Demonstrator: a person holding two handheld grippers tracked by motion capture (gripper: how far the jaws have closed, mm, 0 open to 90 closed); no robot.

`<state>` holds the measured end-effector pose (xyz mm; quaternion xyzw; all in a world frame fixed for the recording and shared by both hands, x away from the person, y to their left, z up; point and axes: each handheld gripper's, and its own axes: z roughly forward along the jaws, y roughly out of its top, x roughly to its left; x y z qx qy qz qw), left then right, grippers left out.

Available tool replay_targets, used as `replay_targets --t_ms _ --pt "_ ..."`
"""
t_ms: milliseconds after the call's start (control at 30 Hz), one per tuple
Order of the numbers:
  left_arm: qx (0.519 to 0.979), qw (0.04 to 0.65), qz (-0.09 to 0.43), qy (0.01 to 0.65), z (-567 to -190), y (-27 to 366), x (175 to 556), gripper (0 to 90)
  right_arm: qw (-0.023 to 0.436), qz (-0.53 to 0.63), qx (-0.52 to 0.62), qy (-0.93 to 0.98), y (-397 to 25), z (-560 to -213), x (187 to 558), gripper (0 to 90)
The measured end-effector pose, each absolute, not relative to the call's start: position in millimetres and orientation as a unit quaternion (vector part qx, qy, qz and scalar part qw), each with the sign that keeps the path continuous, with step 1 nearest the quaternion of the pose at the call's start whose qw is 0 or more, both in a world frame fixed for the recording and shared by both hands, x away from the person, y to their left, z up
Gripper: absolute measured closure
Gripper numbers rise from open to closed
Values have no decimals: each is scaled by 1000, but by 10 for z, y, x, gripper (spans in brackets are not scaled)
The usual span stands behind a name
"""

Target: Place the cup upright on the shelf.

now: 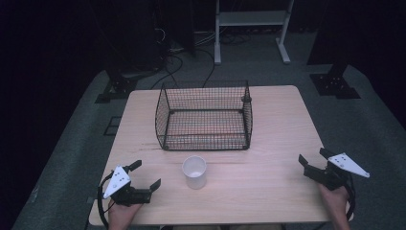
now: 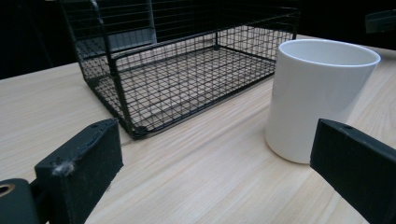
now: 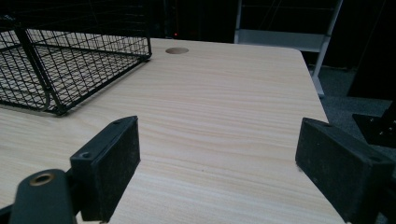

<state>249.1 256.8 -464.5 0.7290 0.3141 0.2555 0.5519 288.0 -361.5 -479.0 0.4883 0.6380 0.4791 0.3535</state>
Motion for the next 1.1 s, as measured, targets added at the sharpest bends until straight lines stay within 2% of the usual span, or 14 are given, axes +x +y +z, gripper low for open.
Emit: replay_targets --t_ms 433,1100 --pt "747 544 244 295 -4638 2381 2492 17 354 479 488 638 -3614 -4790 2878 131" --pt "758 565 204 254 -4598 2086 2490 17 356 478 487 638 -3611 -4790 2879 131"
